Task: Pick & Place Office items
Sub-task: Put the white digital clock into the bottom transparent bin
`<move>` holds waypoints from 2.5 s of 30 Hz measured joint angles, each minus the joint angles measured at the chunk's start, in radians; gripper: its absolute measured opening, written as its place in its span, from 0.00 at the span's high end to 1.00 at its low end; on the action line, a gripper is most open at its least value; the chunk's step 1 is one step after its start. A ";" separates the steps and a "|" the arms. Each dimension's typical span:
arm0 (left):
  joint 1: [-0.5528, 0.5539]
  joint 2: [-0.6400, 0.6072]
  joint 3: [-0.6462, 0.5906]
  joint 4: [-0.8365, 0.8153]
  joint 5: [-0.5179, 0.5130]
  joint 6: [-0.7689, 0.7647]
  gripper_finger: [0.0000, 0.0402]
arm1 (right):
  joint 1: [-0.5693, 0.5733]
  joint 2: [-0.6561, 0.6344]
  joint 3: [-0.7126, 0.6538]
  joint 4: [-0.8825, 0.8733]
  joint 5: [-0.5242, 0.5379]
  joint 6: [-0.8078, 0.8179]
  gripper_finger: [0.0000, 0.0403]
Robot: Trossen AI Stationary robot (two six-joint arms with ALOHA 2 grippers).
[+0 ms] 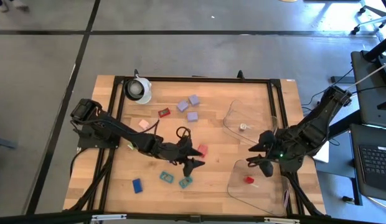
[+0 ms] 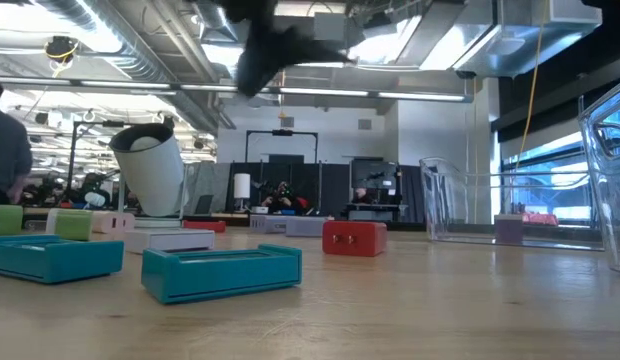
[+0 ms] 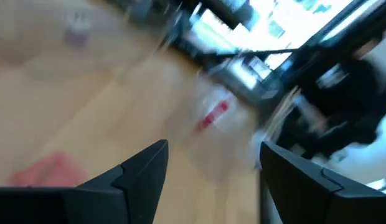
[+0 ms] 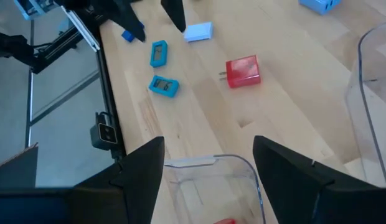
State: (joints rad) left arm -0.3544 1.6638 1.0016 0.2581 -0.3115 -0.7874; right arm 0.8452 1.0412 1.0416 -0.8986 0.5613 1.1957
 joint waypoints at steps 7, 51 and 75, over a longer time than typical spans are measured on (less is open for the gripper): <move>-0.012 0.000 0.000 -0.395 -0.010 -0.146 0.37 | 0.000 0.000 0.000 0.000 0.009 -0.024 0.38; -0.047 0.137 0.005 -0.859 0.050 -0.483 0.37 | -0.128 0.001 0.000 -0.001 0.021 -0.160 0.38; -0.045 0.114 0.020 -0.854 0.017 -0.537 0.61 | -0.129 0.001 0.000 0.000 0.025 -0.171 0.38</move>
State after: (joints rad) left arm -0.3996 1.7777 1.0220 -0.5959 -0.2940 -1.3244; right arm 0.7160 1.0423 1.0416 -0.8989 0.5865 1.0246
